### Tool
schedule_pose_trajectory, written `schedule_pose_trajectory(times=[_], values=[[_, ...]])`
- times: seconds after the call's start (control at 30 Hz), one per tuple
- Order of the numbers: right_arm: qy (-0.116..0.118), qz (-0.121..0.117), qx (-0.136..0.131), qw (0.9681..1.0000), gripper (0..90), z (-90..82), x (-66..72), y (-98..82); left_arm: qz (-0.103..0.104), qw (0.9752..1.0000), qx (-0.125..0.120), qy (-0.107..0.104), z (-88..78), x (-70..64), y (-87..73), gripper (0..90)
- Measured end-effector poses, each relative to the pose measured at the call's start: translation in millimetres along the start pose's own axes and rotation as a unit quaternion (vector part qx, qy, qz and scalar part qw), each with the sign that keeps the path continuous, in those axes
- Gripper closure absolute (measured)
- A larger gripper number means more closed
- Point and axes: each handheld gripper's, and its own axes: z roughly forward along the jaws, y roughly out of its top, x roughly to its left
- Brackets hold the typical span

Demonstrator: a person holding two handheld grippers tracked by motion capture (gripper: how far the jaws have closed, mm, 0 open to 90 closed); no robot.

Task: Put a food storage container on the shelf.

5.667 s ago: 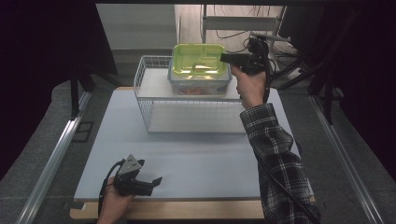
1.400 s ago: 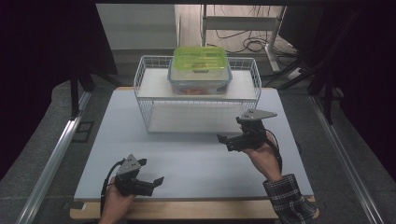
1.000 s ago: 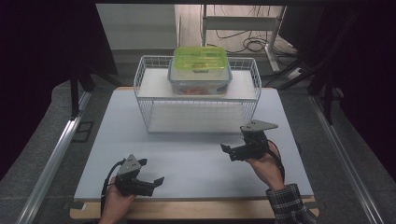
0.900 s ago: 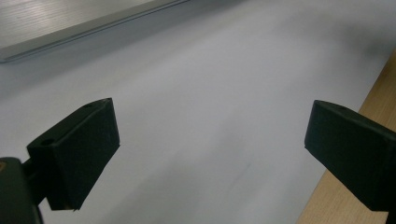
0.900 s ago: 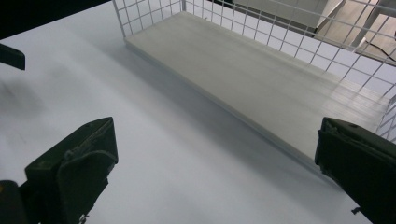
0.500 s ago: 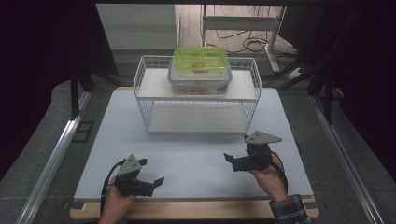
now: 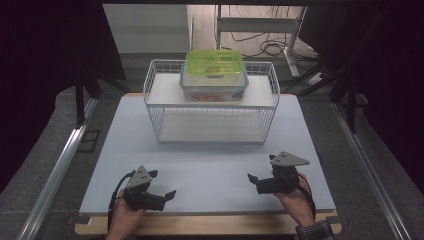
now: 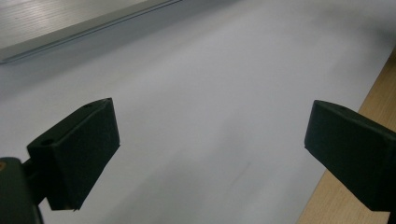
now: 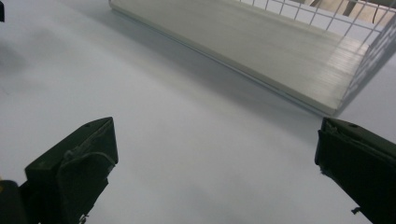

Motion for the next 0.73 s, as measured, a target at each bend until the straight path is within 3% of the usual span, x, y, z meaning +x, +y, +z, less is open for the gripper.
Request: schedule_pose_trajectory(times=[0.33, 0.6, 0.73], values=[[-0.013, 0.004, 0.009, 0.9999, 0.0, -4.8, -4.0, -21.7, 0.003, 1.0000, 0.006, 0.001, 1.8, -0.8, 0.1, 3.2], [-0.019, 0.009, 0.044, 0.9988, 0.0, -1.6, -7.1, -40.4, 0.000, 0.9999, 0.013, 0.005, 3.9, -0.5, -0.6, 3.2], [-0.024, 0.015, 0.057, 0.9980, 0.0, 1.9, -7.9, -43.4, -0.010, 0.9999, 0.008, -0.008, 4.4, 0.8, -0.1, 2.4]])
